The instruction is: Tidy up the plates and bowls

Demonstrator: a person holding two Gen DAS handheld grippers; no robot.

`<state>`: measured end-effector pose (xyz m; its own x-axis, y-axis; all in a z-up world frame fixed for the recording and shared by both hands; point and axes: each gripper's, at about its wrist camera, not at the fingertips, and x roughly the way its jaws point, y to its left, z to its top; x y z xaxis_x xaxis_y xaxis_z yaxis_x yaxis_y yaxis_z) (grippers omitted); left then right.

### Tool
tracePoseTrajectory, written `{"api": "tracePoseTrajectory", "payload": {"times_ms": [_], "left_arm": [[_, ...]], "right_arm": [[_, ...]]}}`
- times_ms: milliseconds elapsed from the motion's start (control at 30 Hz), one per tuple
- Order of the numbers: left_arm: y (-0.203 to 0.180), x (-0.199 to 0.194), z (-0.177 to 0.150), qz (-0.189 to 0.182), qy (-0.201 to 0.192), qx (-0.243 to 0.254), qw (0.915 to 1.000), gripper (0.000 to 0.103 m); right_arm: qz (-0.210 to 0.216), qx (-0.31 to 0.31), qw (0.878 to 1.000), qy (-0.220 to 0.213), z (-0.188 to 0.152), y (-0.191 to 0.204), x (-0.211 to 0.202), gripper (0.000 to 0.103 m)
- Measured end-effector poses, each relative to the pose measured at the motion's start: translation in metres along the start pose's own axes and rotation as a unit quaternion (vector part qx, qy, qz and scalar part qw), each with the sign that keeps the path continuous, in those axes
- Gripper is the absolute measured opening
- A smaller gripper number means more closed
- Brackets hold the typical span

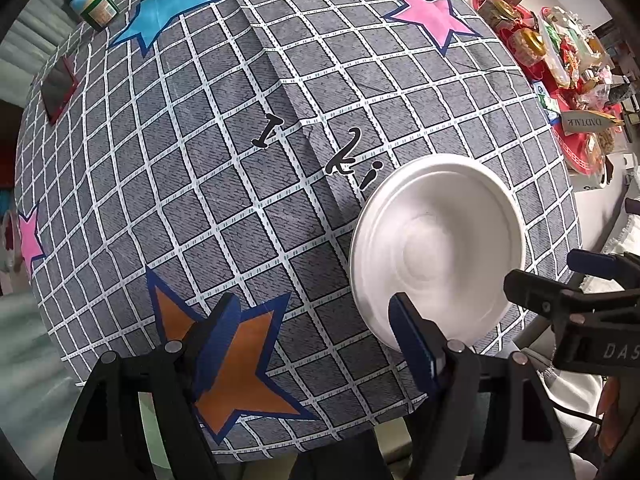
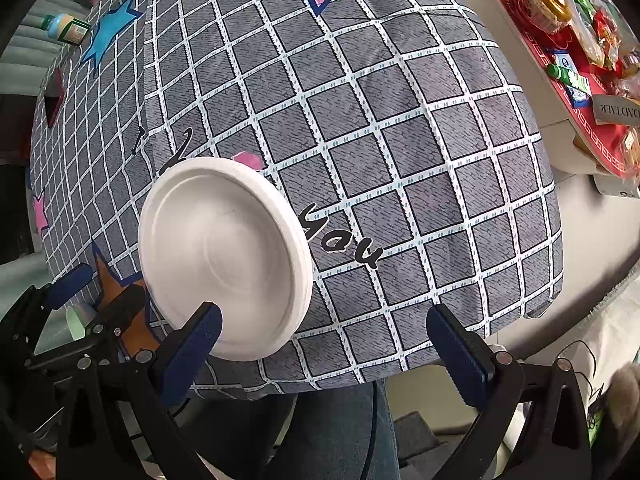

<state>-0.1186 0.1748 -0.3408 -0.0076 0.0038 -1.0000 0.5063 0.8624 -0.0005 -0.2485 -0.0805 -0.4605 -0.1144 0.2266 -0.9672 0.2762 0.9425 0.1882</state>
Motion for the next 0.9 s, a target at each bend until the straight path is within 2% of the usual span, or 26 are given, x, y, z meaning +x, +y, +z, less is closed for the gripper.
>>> {"api": "tracePoseTrajectory", "payload": {"times_ms": [200,367,900], "left_arm": [[-0.001,0.001,0.0,0.0,0.0,0.003,1.0,0.079],[-0.004,0.002,0.002,0.001,0.001,0.011,0.9999,0.08],[-0.022,0.008,0.01,0.005,0.006,0.032,0.9994,0.079]], "right_arm": [[-0.016,-0.01,1.0,-0.01,0.001,0.002,-0.004,0.103],[-0.046,-0.027,0.998,-0.031,0.004,0.006,-0.011,0.103],[-0.076,-0.038,0.995,-0.053,0.006,0.004,-0.019,0.103]]}}
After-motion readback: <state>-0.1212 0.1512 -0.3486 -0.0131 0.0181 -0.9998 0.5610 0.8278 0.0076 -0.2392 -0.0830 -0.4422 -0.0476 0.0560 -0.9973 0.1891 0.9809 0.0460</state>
